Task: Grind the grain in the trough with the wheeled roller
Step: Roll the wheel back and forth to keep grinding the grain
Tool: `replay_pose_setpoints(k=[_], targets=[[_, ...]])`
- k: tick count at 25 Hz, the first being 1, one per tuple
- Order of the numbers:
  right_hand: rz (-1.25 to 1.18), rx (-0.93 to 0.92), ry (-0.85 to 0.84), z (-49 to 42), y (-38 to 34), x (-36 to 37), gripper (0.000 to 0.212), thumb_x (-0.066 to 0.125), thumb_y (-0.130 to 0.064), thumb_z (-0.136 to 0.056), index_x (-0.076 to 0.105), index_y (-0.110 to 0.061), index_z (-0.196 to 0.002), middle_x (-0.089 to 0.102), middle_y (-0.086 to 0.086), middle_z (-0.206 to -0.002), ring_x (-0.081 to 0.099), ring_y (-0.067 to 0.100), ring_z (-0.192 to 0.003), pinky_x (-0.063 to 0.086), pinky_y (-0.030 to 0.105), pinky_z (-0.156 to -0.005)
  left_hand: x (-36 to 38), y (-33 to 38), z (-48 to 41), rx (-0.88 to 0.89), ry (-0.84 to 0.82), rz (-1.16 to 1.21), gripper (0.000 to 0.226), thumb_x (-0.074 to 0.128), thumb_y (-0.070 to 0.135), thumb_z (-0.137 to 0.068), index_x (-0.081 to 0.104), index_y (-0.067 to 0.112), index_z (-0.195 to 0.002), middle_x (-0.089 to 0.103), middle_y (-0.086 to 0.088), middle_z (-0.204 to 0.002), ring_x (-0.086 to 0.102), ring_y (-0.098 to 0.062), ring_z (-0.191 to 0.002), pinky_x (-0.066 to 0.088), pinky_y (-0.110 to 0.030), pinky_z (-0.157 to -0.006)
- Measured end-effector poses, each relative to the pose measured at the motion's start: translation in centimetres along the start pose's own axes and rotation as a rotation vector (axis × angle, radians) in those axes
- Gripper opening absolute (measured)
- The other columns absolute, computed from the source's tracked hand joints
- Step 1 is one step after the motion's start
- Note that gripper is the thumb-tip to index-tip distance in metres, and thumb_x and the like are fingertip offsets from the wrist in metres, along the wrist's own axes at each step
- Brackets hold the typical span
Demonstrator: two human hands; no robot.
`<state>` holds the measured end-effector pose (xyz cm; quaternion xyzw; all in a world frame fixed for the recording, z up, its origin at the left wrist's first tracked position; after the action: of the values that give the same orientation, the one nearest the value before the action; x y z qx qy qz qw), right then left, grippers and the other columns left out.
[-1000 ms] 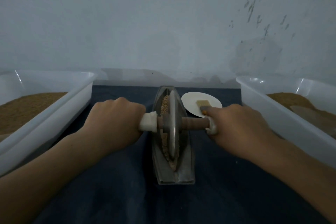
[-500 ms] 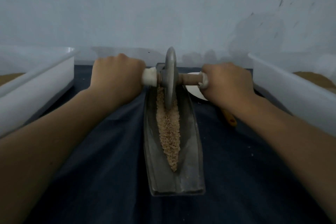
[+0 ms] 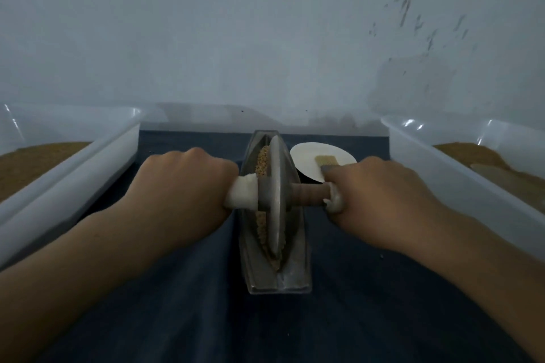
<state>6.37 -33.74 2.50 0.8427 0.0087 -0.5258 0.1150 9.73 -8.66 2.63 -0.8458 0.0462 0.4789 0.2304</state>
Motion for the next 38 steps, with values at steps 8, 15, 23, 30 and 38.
replay_pose_setpoints(k=[8, 15, 23, 30, 38], targets=[[-0.009, 0.088, 0.003, -10.3, 0.8, 6.1, 0.018, 0.065, -0.033, -0.081, 0.049, -0.029, -0.073, 0.056, -0.001, -0.074, 0.053, 0.022, -0.066, 0.029, 0.027, -0.051, 5.6, -0.4, -9.3, -0.105, -0.017, 0.035, 0.007, 0.058, 0.031, -0.086, 0.063, 0.028, -0.091, 0.046, 0.002, -0.073, 0.052, -0.025, -0.067, 0.037, -0.035, -0.059], [-0.094, 0.054, 0.115, -5.8, 0.3, 5.5, 0.035, 0.063, -0.039, -0.083, 0.034, -0.03, -0.065, 0.035, -0.01, -0.061, 0.035, 0.013, -0.053, 0.02, 0.026, -0.049, 4.1, 0.4, -6.0, -0.033, 0.141, -0.003, 0.013, 0.058, 0.03, -0.087, 0.046, 0.024, -0.083, 0.049, 0.0, -0.07, 0.055, -0.029, -0.064, 0.033, -0.033, -0.054], [0.011, -0.054, 0.105, 0.8, 0.7, 0.0, 0.041, 0.028, -0.059, -0.073, 0.055, -0.035, -0.092, 0.048, -0.01, -0.062, 0.053, 0.02, -0.055, 0.036, 0.028, -0.046, 0.2, -1.2, 1.4, 0.06, 0.09, -0.006, 0.027, 0.06, 0.05, -0.068, 0.042, 0.033, -0.078, 0.034, 0.01, -0.057, 0.052, -0.022, -0.048, 0.028, -0.026, -0.047], [0.067, 0.065, 0.196, -8.9, 1.4, 6.2, 0.02, 0.059, -0.035, -0.085, 0.045, -0.028, -0.073, 0.048, -0.005, -0.061, 0.048, 0.023, -0.055, 0.02, 0.024, -0.047, 5.9, -0.9, -7.4, -0.137, 0.033, 0.056, 0.008, 0.057, 0.033, -0.089, 0.059, 0.027, -0.094, 0.054, -0.001, -0.079, 0.054, -0.027, -0.069, 0.035, -0.034, -0.058], [0.013, 0.003, 0.169, -4.6, 0.6, 4.6, 0.025, 0.063, -0.04, -0.085, 0.042, -0.031, -0.077, 0.043, -0.01, -0.064, 0.048, 0.022, -0.06, 0.022, 0.029, -0.049, 3.7, -0.2, -4.5, -0.07, 0.084, 0.036, 0.018, 0.057, 0.036, -0.088, 0.041, 0.027, -0.084, 0.048, 0.001, -0.074, 0.061, -0.031, -0.074, 0.032, -0.034, -0.056]])
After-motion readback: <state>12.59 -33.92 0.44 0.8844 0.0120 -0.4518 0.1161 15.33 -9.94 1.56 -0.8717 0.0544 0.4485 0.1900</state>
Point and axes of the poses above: each hand's wrist, its own z-axis away from the middle knuckle, its own x-axis out of the palm, y = z × x, the point moved 2 cm from there along -z, towards the middle knuckle
